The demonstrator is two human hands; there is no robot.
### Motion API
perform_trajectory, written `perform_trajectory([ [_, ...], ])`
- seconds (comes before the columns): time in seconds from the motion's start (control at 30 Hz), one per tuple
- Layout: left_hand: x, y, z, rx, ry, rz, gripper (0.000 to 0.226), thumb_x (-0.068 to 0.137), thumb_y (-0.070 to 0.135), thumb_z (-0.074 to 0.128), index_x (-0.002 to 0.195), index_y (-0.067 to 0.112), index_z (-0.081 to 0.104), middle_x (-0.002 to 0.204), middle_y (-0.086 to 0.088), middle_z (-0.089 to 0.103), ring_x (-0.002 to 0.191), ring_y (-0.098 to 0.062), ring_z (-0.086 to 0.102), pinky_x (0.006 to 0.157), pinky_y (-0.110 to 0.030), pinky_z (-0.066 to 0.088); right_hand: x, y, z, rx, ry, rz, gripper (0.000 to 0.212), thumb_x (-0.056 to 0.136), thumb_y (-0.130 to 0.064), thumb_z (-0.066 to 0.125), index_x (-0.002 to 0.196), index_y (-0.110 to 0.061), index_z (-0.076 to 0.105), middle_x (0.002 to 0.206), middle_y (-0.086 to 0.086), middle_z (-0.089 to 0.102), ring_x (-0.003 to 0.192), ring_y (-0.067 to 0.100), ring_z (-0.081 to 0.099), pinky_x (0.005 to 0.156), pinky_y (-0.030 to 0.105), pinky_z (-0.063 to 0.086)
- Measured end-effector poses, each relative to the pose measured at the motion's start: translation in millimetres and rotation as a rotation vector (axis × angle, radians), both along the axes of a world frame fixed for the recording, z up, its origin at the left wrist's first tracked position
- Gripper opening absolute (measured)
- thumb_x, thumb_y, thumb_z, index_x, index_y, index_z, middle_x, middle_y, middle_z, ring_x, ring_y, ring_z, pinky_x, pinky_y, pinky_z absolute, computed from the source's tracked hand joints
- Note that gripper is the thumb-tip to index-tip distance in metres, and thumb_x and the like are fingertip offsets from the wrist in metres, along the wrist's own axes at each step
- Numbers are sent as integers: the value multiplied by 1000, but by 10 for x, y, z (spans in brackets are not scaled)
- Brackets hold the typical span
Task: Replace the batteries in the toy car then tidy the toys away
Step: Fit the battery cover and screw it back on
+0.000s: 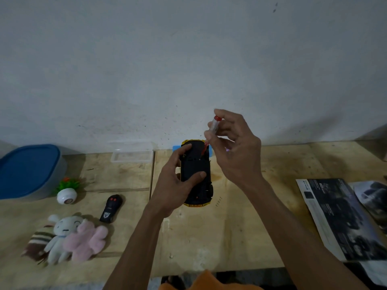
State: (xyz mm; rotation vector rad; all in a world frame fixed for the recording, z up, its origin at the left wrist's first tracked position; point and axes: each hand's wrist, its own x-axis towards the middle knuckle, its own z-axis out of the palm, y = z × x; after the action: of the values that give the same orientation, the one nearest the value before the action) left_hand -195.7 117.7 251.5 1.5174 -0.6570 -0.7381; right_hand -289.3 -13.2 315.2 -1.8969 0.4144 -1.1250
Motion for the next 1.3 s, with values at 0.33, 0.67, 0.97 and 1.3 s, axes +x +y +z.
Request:
perform_trajectory([
  [0.33,9,20,-3,-1,4,31,68,83,14,82,136,45,51,128,-2,54,101,-22,71,75,-47,64,5,-55,34,-194,-6,31,31,91,-6,70,122,-3,64,104,8,72,90,11,71,72,19,59],
  [0.67,-3,6,37,-13,-12,31,69,82,12,82,135,44,52,124,3,56,94,-15,72,75,-46,64,23,-51,84,-312,-27,-21,32,89,-9,73,120,-6,67,100,5,70,82,13,70,71,19,59],
  [0.97,12,1,13,-12,11,32,69,82,11,82,134,45,53,125,0,54,96,-19,72,75,-46,64,11,-71,76,-293,-9,-25,29,88,-10,74,116,-5,69,99,7,72,83,12,70,73,18,58],
  [1.3,21,9,23,-5,13,24,68,83,11,81,134,45,52,125,2,55,95,-19,73,75,-44,64,55,-48,47,-304,-10,-5,33,92,-9,70,125,-8,65,102,6,71,87,15,71,72,21,60],
])
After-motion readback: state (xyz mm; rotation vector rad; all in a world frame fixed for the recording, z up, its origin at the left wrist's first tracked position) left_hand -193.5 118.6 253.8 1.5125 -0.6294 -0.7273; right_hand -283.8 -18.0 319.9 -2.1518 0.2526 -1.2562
